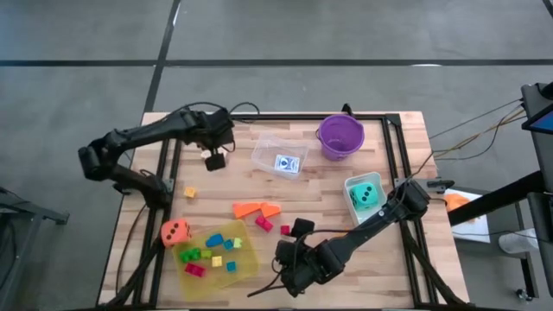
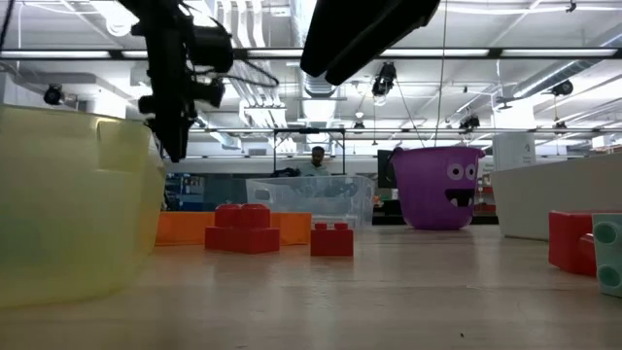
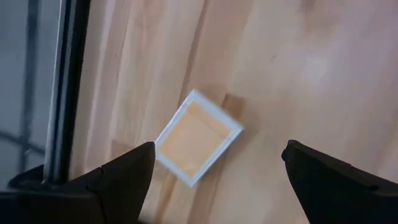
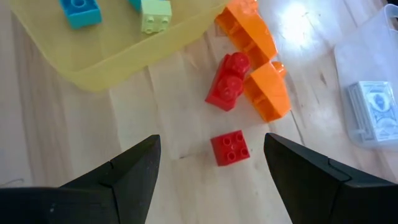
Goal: Pick & Place Toys
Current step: Put the orange deck of cards into the transparent bin
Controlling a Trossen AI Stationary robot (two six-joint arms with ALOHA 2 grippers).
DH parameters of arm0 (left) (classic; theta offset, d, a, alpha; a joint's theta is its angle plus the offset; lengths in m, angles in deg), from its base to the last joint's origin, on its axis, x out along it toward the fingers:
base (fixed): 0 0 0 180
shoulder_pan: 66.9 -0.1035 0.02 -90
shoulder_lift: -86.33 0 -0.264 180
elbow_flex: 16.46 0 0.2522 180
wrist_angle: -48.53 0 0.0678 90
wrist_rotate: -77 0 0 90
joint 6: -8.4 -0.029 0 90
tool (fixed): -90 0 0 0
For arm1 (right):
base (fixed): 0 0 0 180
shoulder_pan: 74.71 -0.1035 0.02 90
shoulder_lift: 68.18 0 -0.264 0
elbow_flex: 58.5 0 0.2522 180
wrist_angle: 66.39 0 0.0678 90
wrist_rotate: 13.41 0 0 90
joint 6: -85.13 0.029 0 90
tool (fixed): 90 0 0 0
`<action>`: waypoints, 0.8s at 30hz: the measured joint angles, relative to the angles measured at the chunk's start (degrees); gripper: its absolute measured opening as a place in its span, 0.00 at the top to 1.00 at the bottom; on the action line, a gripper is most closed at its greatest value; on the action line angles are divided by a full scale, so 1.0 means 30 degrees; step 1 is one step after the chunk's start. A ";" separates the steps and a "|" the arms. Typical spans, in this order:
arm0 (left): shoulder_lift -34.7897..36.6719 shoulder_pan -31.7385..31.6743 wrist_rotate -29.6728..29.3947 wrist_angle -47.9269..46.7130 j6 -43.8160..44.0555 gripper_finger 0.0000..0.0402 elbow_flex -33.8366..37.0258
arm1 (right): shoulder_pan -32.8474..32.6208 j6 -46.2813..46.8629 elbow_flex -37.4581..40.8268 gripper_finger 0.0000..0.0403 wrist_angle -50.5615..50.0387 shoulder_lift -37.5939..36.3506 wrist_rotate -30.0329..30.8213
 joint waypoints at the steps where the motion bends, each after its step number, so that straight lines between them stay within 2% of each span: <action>1: -0.0457 0.0000 -0.0475 -0.0176 -0.0064 0.12 0.0000 | -0.0018 -0.0007 0.0001 0.30 -0.0040 0.0000 -0.0007; 4: -0.1742 0.0000 -0.1187 -0.0682 -0.0399 0.12 0.0007 | -0.0026 -0.0009 0.0001 0.30 -0.0194 0.0000 -0.0007; 10: -0.3383 0.0050 -0.1380 -0.1785 -0.0663 0.12 0.0051 | -0.0058 -0.0044 0.0044 0.30 -0.0700 0.0000 -0.0007; 15: -0.3652 0.0036 -0.1413 -0.2461 -0.2860 0.12 -0.0007 | -0.0057 -0.0909 0.0067 0.30 -0.0704 0.0000 -0.0014; 21: -0.3576 0.0041 -0.1692 -0.1123 -0.2262 0.12 0.0015 | -0.0022 -0.1339 0.0074 0.30 -0.0709 0.0000 -0.0012; 24: -0.3568 0.0126 -0.1779 -0.1068 -0.2848 0.12 0.0007 | -0.0029 -0.1327 0.0100 0.30 -0.0875 0.0000 -0.0015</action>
